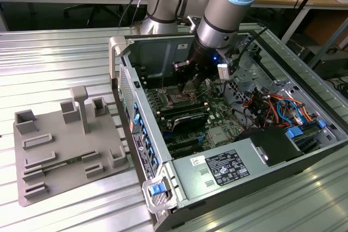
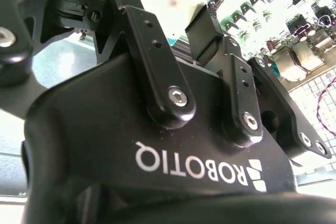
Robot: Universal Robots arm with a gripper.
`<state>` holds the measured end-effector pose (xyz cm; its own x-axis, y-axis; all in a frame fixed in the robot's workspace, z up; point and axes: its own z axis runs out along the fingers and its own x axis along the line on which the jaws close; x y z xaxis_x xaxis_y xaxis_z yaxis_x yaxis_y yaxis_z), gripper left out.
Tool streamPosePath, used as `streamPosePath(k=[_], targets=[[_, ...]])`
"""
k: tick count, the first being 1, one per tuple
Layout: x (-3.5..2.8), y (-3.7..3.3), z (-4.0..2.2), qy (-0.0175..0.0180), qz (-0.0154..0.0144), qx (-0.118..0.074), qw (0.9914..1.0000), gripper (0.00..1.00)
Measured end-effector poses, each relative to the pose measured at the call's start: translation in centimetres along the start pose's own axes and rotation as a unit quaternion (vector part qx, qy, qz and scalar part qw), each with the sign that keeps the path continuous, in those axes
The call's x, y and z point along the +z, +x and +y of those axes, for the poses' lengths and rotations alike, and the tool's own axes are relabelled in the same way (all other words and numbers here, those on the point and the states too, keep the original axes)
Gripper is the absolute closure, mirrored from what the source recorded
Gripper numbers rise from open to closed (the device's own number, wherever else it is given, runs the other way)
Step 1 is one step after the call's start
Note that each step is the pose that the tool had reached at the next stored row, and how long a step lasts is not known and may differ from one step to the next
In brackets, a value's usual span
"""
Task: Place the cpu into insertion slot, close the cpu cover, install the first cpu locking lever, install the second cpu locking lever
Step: 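Place the cpu into insertion slot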
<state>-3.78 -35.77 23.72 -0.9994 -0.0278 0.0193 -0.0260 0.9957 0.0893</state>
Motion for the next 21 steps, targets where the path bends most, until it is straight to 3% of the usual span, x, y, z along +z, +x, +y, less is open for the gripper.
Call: streamPosePath(k=[21], targets=[[0.06,0.47,0.01,0.0,0.0,0.0,1.0,0.45]])
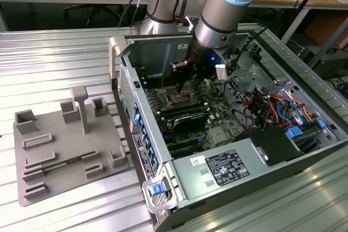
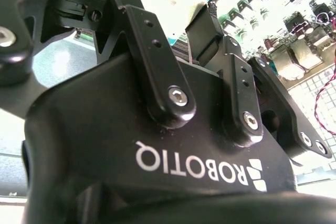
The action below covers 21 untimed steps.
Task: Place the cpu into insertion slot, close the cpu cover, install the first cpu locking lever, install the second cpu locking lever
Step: 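Place the cpu into insertion slot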
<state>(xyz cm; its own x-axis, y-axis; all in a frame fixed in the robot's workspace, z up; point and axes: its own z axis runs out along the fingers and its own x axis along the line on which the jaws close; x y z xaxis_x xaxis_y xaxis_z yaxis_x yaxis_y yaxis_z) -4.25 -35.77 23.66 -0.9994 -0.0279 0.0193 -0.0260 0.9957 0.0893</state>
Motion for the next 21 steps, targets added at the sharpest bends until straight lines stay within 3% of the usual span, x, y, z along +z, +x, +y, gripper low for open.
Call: streamPosePath(k=[21], targets=[[0.07,0.41,0.01,0.0,0.0,0.0,1.0,0.45]])
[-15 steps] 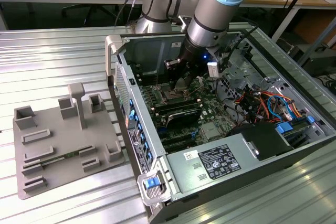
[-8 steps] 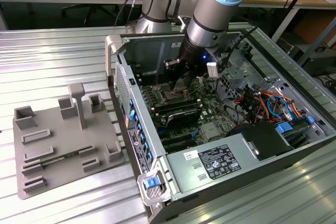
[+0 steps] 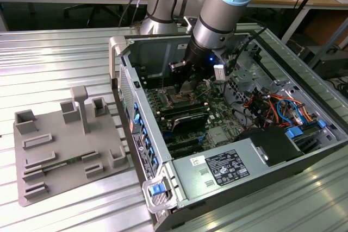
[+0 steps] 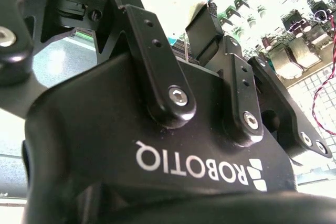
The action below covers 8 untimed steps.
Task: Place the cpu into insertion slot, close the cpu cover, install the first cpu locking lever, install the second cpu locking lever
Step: 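Place the cpu into insertion slot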
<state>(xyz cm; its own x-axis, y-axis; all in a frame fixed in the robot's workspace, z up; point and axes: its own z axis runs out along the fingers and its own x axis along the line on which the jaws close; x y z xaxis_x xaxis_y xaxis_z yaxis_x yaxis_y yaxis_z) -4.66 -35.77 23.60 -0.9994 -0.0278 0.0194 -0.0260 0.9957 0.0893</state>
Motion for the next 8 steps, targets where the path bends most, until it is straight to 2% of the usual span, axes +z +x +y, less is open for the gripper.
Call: streamPosePath(k=[8], targets=[[0.02,0.0,0.0,0.0001,-0.0012,0.013,0.99991,0.45]])
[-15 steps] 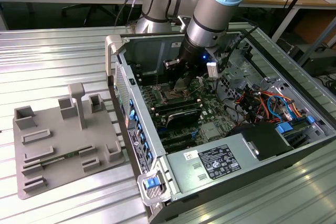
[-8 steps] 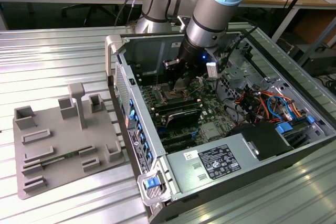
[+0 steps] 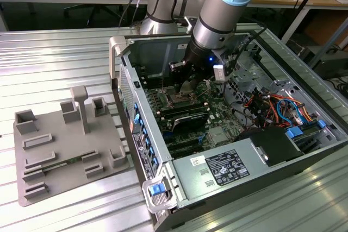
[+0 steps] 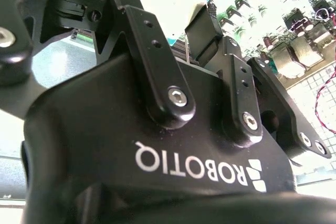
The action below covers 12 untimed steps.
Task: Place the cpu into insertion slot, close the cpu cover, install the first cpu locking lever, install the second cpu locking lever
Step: 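Place the cpu into insertion slot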
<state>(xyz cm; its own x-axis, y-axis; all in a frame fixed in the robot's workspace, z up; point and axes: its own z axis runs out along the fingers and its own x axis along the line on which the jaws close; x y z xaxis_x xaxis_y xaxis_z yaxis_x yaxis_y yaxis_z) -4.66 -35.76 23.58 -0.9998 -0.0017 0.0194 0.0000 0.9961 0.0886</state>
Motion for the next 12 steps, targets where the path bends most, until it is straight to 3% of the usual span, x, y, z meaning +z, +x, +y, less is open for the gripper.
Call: streamPosePath(k=[12], targets=[[0.05,0.0,-0.01,-0.0002,-0.002,0.023,0.99973,0.45]])
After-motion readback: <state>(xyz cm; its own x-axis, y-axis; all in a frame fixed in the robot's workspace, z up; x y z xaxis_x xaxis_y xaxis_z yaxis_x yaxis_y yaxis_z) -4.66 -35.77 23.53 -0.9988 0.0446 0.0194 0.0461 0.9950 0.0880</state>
